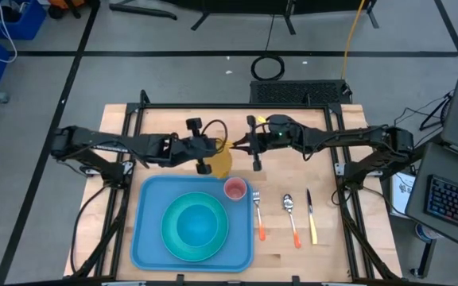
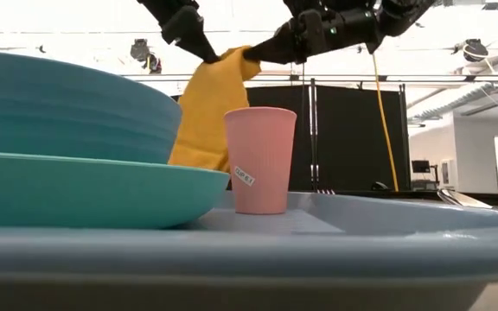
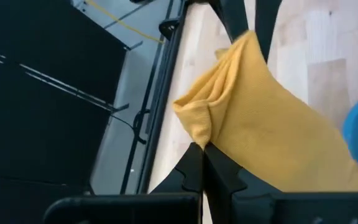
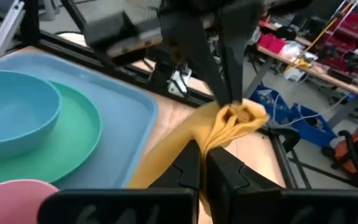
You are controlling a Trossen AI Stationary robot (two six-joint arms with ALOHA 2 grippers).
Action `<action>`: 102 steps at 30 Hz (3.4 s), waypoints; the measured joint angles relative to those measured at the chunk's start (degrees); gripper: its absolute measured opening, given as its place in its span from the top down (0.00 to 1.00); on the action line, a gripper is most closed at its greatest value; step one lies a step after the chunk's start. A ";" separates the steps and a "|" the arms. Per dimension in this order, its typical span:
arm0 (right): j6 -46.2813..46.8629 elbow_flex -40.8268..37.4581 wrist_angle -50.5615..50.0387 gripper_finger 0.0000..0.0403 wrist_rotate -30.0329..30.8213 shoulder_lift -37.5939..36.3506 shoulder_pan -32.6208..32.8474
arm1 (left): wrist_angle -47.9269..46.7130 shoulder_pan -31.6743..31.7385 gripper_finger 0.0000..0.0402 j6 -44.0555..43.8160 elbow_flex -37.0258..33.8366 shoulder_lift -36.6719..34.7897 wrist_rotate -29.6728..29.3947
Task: Set up tray
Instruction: Put the yellow table napkin on top of the blue tray to the left of the green plate
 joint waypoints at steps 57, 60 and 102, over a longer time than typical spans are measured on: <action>0.45 26.14 -6.30 1.00 0.83 20.90 14.51 | -46.16 -40.04 1.00 -65.35 -0.06 -0.86 -27.71; 1.12 26.12 -5.35 1.00 0.76 20.94 14.49 | -48.66 -41.42 1.00 -69.83 -0.06 -0.86 -28.20; 3.45 26.02 -1.02 0.65 -0.54 20.79 15.16 | -52.81 -54.47 1.00 -93.55 -0.08 -0.84 -26.47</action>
